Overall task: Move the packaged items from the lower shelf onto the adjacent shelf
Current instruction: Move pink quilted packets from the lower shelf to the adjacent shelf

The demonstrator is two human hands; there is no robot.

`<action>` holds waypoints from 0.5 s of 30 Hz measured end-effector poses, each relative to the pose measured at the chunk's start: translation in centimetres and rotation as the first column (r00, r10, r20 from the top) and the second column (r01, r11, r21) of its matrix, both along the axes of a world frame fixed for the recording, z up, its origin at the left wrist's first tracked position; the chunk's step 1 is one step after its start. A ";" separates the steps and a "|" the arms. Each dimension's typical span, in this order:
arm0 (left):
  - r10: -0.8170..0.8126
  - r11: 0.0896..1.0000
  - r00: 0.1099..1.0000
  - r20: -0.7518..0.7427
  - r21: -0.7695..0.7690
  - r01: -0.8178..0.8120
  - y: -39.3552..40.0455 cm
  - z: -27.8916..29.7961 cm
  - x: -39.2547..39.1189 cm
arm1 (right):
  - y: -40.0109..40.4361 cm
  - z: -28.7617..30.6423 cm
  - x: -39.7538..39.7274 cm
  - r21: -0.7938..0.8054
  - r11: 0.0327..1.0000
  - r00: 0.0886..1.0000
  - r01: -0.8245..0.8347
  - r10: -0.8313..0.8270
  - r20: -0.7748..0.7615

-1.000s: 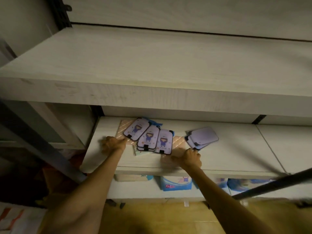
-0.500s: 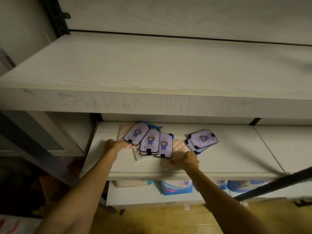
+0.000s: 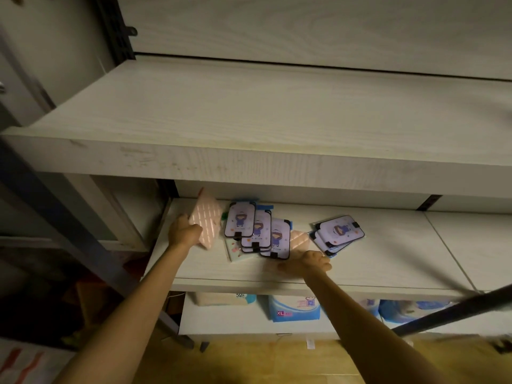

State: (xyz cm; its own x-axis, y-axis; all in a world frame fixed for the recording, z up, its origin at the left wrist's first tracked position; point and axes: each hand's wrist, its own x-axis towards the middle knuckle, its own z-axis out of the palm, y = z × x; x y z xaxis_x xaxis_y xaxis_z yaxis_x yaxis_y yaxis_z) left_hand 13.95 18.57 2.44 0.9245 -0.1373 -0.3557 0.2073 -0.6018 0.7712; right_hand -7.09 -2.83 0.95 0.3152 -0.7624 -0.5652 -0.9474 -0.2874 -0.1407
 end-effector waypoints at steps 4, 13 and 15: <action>-0.111 0.987 0.980 0.162 0.131 0.090 1.8 1.6 -1.7 | -1.2 -3.4 0.7 0.022 1.000 1.000 -0.019 0.019 0.018; -0.051 0.996 0.994 0.095 -0.072 0.058 2.1 1.1 -3.2 | -0.3 0.2 -0.3 0.081 0.995 0.998 -0.057 0.056 0.009; -0.035 0.992 0.997 0.073 -0.122 0.044 1.9 0.6 -3.3 | -0.4 -1.7 0.5 0.067 0.998 1.000 -0.016 0.016 -0.002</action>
